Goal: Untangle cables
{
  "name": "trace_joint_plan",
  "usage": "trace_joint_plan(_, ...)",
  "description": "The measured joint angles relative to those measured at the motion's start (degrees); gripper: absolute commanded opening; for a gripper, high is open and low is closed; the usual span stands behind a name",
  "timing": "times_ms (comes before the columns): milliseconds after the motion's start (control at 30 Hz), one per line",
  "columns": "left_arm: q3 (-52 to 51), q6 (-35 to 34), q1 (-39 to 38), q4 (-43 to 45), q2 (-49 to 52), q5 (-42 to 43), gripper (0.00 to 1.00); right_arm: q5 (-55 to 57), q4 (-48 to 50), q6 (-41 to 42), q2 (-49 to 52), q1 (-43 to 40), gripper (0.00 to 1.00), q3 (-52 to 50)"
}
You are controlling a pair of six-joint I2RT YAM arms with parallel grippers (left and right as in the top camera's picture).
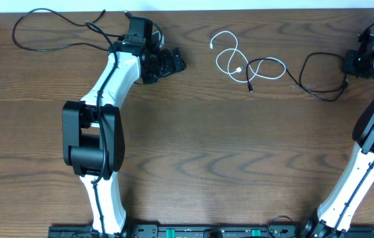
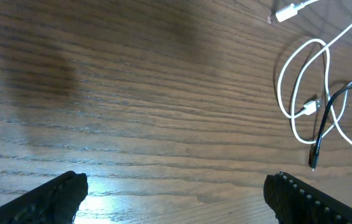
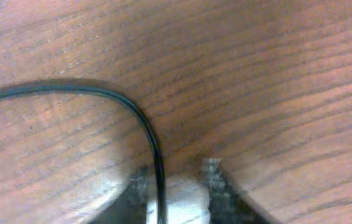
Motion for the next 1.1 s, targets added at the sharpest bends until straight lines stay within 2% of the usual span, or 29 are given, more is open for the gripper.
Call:
trace_joint_plan(33, 0.00, 0.00, 0.00, -0.02, 0.00, 0.00, 0.96, -0.04, -0.17, 0.15, 0.15, 0.00, 0.01, 0.28)
trace_joint_plan(333, 0.00, 0.00, 0.00, -0.02, 0.00, 0.02, 0.96, -2.08, -2.69, 0.15, 0.44, 0.00, 0.01, 1.22)
trace_joint_plan(467, 0.00, 0.00, 0.00, 0.00, 0.00, 0.02, 0.96, -11.15, -4.15, 0.94, 0.35, -0.17, 0.01, 1.18)
trace_joint_plan(633, 0.00, 0.00, 0.00, 0.00, 0.00, 0.02, 0.96, -29.11, -5.11, 3.21, -0.02, -0.26, 0.01, -0.46)
trace_joint_plan(800, 0.00, 0.00, 0.00, 0.00, 0.00, 0.02, 0.96, -45.66, -6.60, 4.02, -5.27, 0.70, 0.01, -1.16)
trace_joint_plan(967, 0.00, 0.00, 0.00, 0.02, 0.00, 0.02, 0.96, -53.77, -8.85, 3.93, -15.65, 4.83, 0.01, -1.14)
trace_joint_plan(1100, 0.00, 0.00, 0.00, 0.15, 0.00, 0.00, 0.96, -55.15, -9.49, 3.89, -22.03, 10.21, 0.01, -0.90)
